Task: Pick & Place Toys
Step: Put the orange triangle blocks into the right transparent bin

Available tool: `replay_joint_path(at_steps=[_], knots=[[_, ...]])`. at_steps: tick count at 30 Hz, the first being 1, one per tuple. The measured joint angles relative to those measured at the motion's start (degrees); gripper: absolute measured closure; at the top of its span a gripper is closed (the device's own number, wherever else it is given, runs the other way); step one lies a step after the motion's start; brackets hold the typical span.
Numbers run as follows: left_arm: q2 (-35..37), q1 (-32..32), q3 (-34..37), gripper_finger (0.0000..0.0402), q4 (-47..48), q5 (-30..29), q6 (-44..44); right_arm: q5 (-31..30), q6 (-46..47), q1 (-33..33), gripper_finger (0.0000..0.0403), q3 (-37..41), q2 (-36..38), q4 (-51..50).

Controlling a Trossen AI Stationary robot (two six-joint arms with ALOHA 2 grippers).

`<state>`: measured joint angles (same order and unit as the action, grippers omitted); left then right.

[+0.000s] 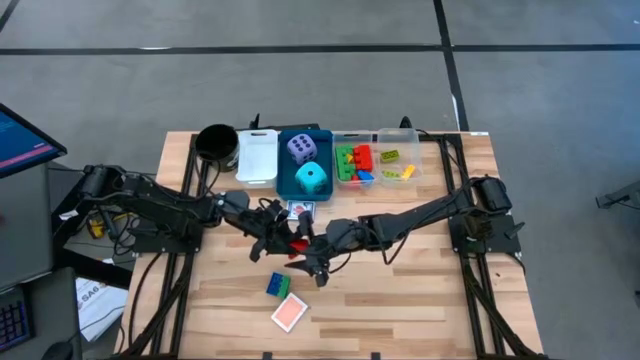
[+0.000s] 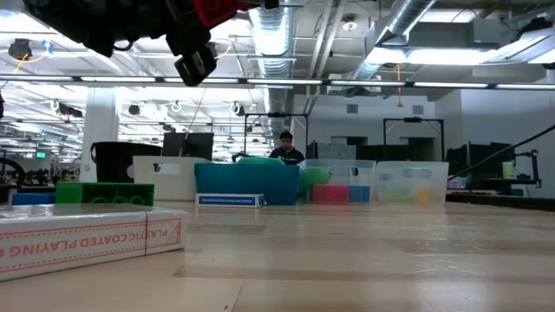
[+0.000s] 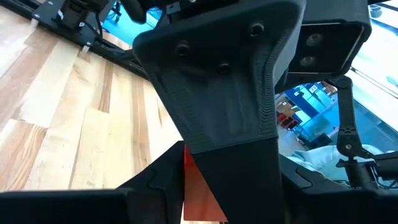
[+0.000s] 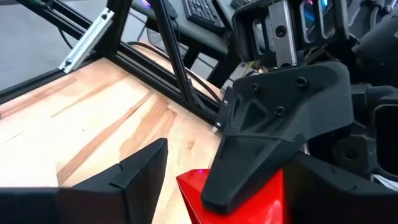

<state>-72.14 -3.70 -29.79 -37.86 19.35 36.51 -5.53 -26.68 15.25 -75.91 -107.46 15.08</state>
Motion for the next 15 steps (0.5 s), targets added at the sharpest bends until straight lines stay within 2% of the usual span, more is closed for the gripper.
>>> replay_joint_path(at_steps=[11,15], knots=[[0.0,0.0,0.2,0.0264,0.6,1.6,0.3,-1.8,0.6,0.0,0.0224,-0.1,0.1,-1.1],[0.0,0.0,0.2,0.0264,0.6,1.5,0.7,-3.4,0.5,0.1,0.0234,0.0,0.2,-1.2]])
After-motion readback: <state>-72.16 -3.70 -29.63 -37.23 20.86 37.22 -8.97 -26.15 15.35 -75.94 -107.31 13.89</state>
